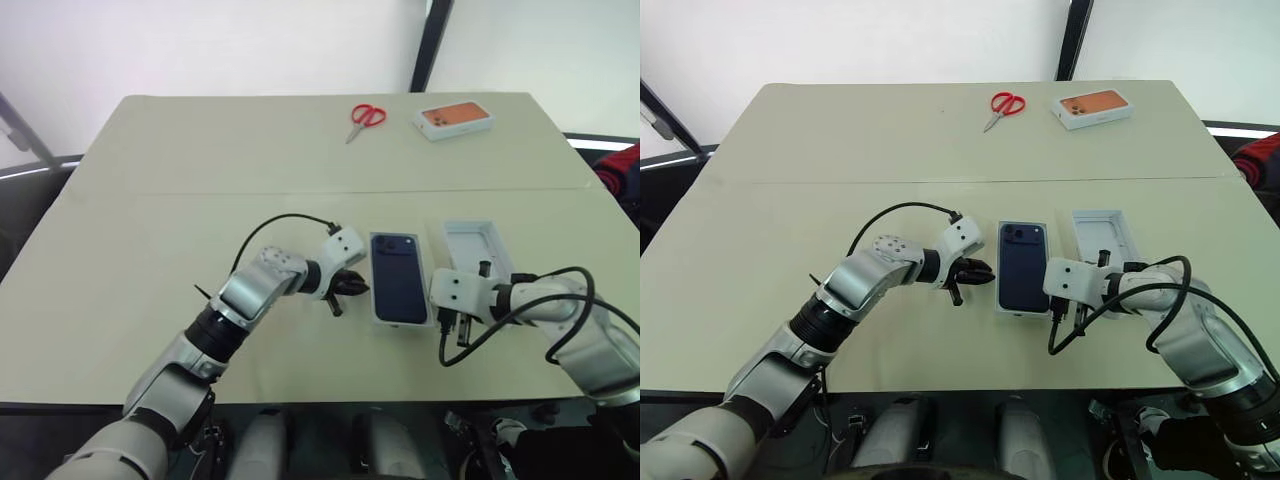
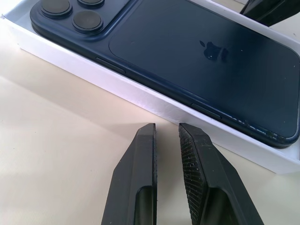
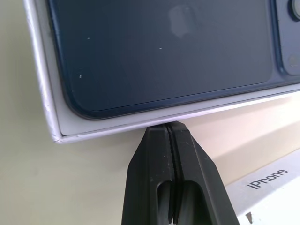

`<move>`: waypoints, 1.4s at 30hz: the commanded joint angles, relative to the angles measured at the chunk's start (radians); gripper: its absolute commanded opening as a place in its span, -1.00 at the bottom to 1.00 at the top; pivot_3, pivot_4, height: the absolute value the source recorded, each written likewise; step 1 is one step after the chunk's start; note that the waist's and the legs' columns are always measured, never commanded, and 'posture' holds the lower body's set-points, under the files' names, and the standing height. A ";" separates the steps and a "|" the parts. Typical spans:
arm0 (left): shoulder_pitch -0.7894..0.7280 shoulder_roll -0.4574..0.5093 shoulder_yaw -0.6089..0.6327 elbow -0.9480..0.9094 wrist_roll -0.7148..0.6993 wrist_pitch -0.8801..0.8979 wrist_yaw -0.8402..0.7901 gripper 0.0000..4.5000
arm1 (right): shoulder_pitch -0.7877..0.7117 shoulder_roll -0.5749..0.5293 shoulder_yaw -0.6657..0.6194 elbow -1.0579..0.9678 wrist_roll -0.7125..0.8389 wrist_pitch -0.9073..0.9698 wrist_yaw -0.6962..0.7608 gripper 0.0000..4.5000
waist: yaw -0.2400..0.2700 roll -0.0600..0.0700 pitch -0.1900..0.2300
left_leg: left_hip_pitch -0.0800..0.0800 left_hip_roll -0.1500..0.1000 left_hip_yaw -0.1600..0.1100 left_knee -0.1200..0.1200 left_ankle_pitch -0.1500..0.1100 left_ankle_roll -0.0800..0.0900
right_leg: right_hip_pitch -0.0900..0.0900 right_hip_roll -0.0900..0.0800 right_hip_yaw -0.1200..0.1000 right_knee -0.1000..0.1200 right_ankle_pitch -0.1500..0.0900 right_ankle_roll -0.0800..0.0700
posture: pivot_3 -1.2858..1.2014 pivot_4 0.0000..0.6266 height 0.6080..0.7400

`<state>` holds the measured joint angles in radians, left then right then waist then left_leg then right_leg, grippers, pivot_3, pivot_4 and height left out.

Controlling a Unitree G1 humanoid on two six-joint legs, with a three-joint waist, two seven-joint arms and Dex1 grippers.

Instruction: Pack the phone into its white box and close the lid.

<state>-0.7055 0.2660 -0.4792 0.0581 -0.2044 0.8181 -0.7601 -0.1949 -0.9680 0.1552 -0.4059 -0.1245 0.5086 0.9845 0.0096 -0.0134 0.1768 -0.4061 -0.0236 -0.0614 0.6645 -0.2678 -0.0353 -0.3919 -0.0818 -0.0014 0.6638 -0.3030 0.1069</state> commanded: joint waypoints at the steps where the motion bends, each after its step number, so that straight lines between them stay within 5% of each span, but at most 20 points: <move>1: 0.009 -0.003 -0.002 -0.026 0.008 -0.004 -0.010 -0.62 | -0.028 -0.022 -0.041 -0.008 0.011 -0.025 0.003 -1.00 | 0.000 0.000 0.000 | 0.000 0.000 0.000 0.000 0.000 0.000 | 0.000 0.000 0.000 0.000 0.000 0.000 | 0.03 -0.52 1.00; 42: 0.023 -0.036 -0.037 -0.048 0.026 0.010 -0.037 -0.62 | -0.051 -0.048 -0.089 0.022 0.024 -0.031 -0.008 -1.00 | 0.003 0.000 0.000 | 0.000 0.000 0.000 0.000 0.000 0.000 | 0.000 0.000 0.000 0.000 0.000 0.000 | 0.03 -0.52 1.00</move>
<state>-0.6827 0.2347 -0.4960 0.0242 -0.1829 0.8239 -0.7841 -0.2247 -1.0020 0.1082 -0.3666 -0.1108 0.4751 0.9802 0.0121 -0.0134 0.1768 -0.4062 -0.0238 -0.0614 0.6647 -0.2677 -0.0353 -0.3917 -0.0823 -0.0014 0.6636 -0.3030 0.1069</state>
